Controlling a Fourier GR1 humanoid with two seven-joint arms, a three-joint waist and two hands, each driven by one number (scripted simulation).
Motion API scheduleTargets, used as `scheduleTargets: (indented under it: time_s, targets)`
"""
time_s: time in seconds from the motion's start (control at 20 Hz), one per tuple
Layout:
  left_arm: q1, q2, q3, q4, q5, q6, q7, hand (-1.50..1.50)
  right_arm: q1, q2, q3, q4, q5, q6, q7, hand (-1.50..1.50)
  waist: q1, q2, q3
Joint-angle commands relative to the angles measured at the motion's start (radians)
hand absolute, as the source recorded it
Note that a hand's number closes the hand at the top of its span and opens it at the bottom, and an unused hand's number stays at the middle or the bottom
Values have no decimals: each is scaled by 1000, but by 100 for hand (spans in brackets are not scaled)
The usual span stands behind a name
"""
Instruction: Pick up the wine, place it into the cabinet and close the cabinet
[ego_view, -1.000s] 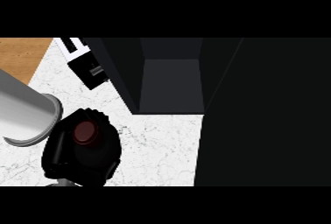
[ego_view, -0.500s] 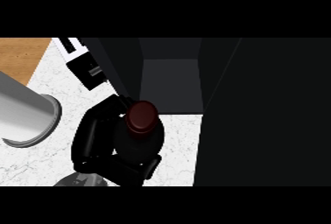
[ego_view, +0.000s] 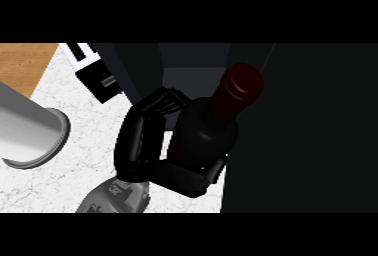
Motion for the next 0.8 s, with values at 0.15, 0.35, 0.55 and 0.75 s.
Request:
scheduleTargets:
  time_s: [0.15,0.35,0.55,0.75]
  targets:
    - [-103,0,8,134,44,71,-43,150,64,20,11,-125,-80,1,17,-150,-2,1,0]
    - [-126,0,-54,125,-43,141,-2,150,50,7,32,-171,-64,-12,88,-150,0,-2,-1]
    - [-193,0,-60,235,25,192,-80,150,-56,-41,-48,-109,-115,-10,113,-150,0,1,-1]
    - [-246,0,-21,374,153,190,-179,150,-38,-14,-27,-75,-99,-11,75,-150,-8,3,-1]
